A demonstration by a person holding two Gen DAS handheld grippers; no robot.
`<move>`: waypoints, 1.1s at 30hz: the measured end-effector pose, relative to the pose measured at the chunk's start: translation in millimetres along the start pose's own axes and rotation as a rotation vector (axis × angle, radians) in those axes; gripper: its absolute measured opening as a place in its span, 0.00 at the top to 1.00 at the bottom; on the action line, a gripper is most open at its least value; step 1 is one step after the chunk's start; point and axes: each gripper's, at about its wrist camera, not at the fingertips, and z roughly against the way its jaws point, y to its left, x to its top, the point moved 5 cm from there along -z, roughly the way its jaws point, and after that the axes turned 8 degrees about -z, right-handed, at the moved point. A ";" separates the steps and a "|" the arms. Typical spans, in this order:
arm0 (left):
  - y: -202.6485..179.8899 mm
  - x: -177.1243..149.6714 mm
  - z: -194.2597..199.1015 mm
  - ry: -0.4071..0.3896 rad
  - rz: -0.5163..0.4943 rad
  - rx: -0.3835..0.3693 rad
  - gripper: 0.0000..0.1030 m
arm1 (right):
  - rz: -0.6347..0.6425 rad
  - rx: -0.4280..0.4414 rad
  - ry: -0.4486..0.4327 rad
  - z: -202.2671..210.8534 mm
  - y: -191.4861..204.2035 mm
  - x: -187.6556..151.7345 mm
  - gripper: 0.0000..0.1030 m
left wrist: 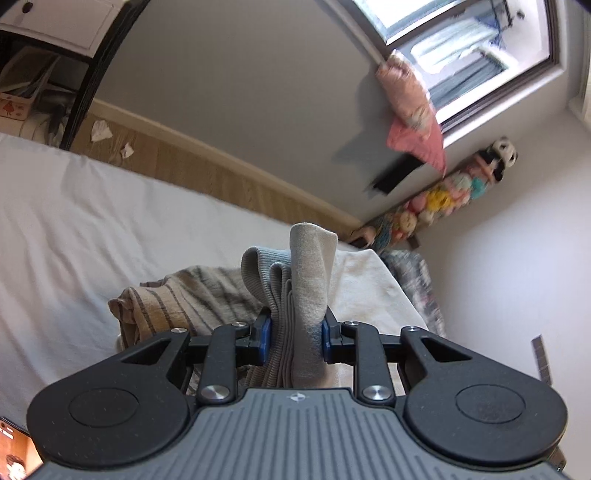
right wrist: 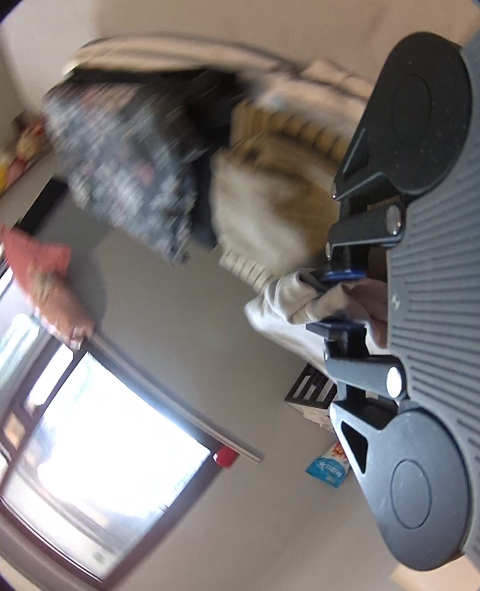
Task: Fold clothes
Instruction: 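Lower the folded shirt onto the striped clothes stack with both grippers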
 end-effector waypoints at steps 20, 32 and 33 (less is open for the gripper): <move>21.1 -36.3 -44.1 0.059 0.017 0.030 0.70 | -0.188 -0.279 -0.001 -49.8 -82.5 -7.3 0.79; 3.3 -11.6 16.0 0.010 -0.222 0.014 0.53 | 0.123 -0.293 -0.088 1.0 -15.3 6.4 0.64; 1.8 -7.3 23.3 -0.008 -0.239 0.003 0.53 | 0.158 -0.278 -0.084 4.3 -5.7 1.8 0.64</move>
